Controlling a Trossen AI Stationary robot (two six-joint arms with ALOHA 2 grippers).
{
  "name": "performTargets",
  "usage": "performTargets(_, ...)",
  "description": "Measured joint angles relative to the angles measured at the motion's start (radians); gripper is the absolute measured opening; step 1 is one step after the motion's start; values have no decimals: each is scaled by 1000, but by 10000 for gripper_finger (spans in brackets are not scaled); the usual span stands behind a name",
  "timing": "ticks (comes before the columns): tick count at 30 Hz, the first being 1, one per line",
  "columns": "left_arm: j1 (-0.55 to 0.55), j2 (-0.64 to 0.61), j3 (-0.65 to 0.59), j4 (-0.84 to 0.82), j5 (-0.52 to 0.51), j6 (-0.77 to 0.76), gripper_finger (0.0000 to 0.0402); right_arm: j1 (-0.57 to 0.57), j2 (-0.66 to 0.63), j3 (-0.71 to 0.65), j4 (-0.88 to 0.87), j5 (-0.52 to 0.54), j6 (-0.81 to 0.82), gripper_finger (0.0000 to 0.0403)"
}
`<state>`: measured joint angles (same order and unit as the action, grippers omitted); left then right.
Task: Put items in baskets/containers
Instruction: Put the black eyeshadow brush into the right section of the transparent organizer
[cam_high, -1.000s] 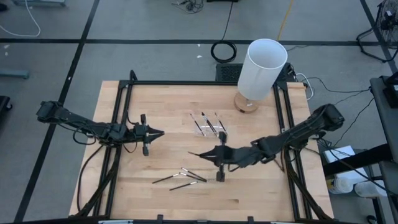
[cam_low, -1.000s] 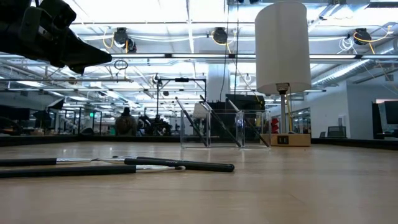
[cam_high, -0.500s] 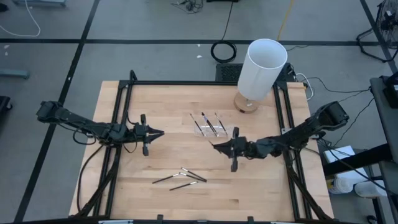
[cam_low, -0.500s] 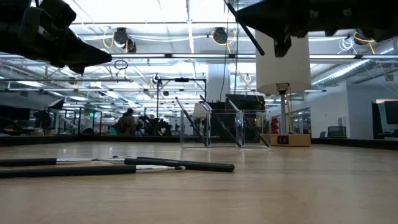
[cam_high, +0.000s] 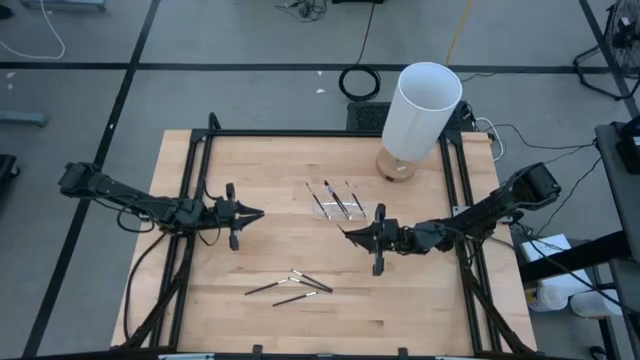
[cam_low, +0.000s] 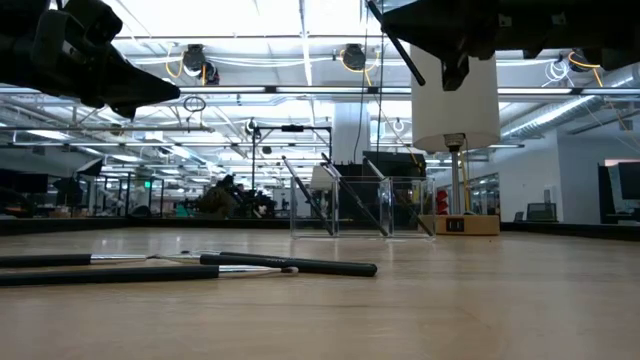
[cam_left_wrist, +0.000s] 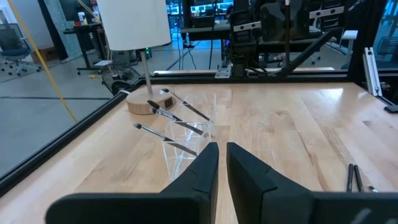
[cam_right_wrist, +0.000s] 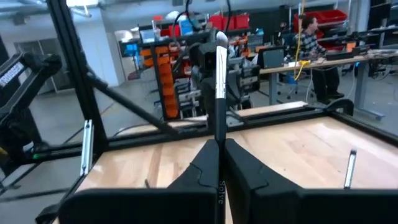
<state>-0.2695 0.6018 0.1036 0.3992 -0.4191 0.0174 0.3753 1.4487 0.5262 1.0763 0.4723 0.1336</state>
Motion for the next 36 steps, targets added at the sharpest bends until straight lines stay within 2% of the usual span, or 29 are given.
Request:
performTargets(10,0,0,0,3,0,4,42,-87,-3,1,151,2,-141,0)
performTargets(18,0,0,0,3,0,4,42,-216,-6,1,79,-2,-103,0)
performTargets(26,0,0,0,3,0,16,42,-272,12,-7,24,-5,-95,0)
performTargets(28,0,0,0,2,0,23,42,-272,15,-21,16,9,-93,0)
performTargets(32,0,0,0,2,0,26,42,-271,51,-52,20,119,-93,0)
performTargets(36,0,0,0,2,0,26,42,-271,72,-55,62,145,-91,0)
